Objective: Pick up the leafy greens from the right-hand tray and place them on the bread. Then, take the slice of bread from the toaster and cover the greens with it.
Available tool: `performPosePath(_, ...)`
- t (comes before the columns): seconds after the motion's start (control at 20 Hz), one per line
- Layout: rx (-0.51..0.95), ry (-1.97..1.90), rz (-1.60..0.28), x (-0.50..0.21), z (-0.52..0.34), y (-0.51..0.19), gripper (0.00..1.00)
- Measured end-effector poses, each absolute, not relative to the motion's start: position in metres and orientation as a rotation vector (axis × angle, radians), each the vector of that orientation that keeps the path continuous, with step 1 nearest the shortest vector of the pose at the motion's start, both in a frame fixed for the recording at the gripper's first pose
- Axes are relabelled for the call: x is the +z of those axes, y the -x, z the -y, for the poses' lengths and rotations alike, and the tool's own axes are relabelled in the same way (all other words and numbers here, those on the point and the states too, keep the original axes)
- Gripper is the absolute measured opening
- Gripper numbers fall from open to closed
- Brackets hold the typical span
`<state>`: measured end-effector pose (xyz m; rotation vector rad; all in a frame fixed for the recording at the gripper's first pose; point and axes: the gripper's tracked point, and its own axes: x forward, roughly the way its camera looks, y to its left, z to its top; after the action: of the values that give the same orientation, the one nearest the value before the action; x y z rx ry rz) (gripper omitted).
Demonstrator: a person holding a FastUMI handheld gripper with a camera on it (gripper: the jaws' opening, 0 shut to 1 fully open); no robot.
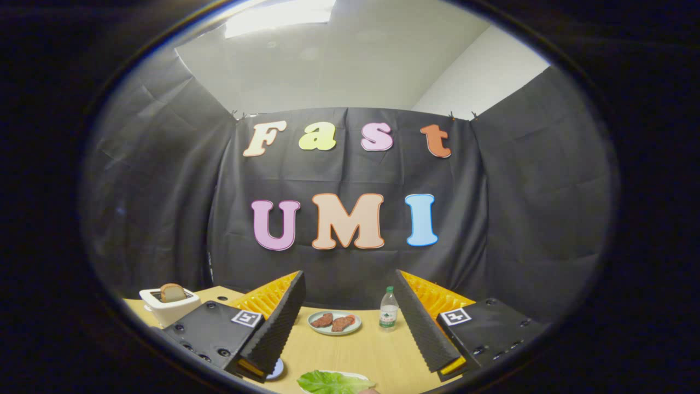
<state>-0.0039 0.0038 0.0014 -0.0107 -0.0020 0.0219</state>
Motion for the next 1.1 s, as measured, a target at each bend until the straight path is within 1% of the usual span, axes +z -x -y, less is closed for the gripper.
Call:
performPosePath(0.25,0.028,0.012,0.008,0.008,-0.003,0.007,1.00)
performPosePath(0.55,0.070,0.001,-0.015,0.001,-0.007,0.007,1.00)
performPosePath(1.1,0.206,0.061,-0.173,-0.060,0.000,-0.011,1.00)
